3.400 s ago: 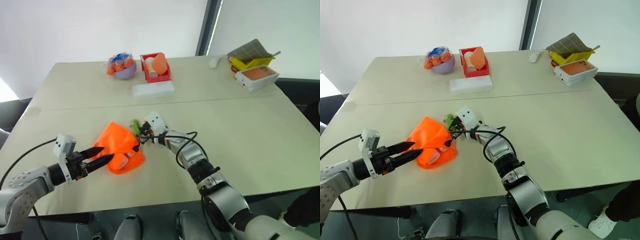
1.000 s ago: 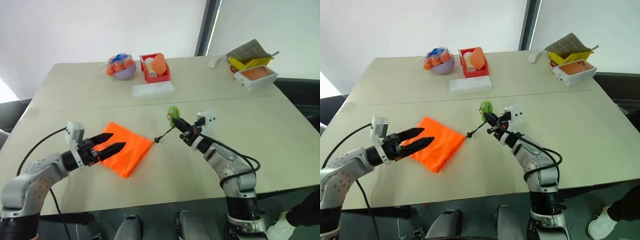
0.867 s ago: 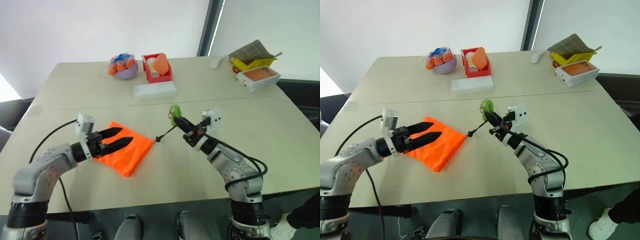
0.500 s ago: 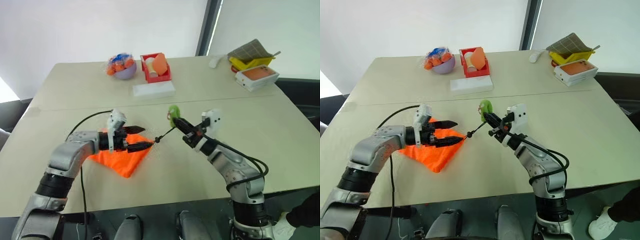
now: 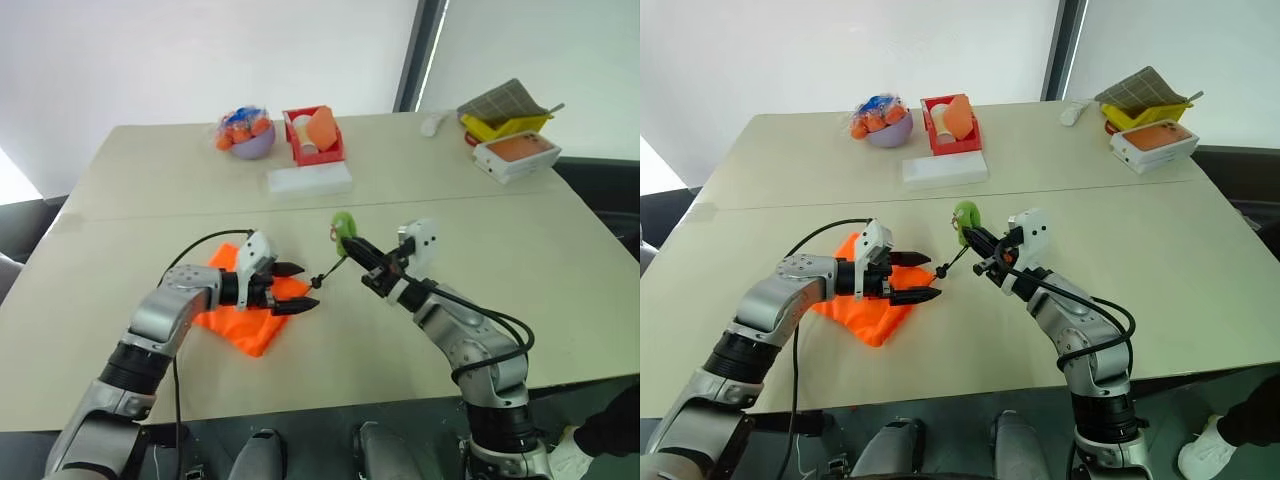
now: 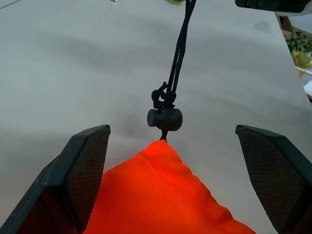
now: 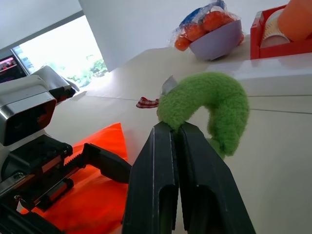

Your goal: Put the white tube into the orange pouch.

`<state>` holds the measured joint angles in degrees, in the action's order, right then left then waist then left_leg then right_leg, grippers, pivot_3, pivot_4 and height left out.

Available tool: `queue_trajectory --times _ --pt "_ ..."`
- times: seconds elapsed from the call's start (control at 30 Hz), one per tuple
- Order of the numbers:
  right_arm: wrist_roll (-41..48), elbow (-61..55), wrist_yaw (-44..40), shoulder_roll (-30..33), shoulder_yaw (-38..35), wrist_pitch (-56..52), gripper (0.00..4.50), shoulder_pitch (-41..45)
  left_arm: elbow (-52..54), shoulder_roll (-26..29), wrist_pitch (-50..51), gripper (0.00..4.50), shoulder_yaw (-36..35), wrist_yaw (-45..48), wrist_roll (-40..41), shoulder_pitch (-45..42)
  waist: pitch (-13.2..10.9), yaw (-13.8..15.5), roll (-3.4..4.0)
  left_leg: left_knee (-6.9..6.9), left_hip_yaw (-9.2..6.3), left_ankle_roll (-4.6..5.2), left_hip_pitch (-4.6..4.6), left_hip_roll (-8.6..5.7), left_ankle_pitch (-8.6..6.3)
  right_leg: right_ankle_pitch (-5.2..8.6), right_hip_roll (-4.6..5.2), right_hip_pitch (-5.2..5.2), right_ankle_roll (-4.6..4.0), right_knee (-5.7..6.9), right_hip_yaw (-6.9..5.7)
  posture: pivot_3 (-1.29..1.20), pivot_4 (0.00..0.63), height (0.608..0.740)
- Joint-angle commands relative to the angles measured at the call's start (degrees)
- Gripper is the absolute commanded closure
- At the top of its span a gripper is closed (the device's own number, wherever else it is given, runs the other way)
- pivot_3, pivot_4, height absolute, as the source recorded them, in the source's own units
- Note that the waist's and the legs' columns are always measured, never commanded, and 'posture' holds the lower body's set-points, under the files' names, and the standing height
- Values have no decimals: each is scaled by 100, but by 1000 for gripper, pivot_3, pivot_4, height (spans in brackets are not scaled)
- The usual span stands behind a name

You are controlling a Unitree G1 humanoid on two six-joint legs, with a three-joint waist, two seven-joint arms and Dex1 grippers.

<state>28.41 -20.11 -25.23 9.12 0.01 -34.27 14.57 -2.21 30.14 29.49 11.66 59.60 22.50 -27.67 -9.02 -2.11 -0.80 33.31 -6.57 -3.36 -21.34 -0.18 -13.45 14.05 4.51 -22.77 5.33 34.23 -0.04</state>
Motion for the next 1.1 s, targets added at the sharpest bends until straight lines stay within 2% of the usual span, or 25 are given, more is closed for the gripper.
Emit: queue_trajectory --times 0.03,0.83,0.93,1.1 --pt "81 -276 -25 6 35 153 4500 96 86 -59 7 102 15 10 -55 -109 0 0 0 0 0 0 0 0 0 0 0 0 0 0 0 0 150 740" --pt "270 -376 -15 -26 84 207 4500 207 -96 -304 -199 102 23 -81 -482 -213 0 -6 0 10 -1 0 1 0 0 -2 -1 4 3 6 0 0 150 740" --pt "270 -379 -18 -23 88 211 4500 207 -64 -298 -175 853 19 -39 -455 -190 0 -7 0 11 -1 0 2 0 0 -2 -1 4 3 7 0 0 150 740" --pt "269 -373 -28 -3 95 221 4500 199 -37 -295 -163 3312 11 1 -439 -165 0 -4 0 15 -1 0 1 0 0 -2 -1 5 2 8 0 0 150 740"
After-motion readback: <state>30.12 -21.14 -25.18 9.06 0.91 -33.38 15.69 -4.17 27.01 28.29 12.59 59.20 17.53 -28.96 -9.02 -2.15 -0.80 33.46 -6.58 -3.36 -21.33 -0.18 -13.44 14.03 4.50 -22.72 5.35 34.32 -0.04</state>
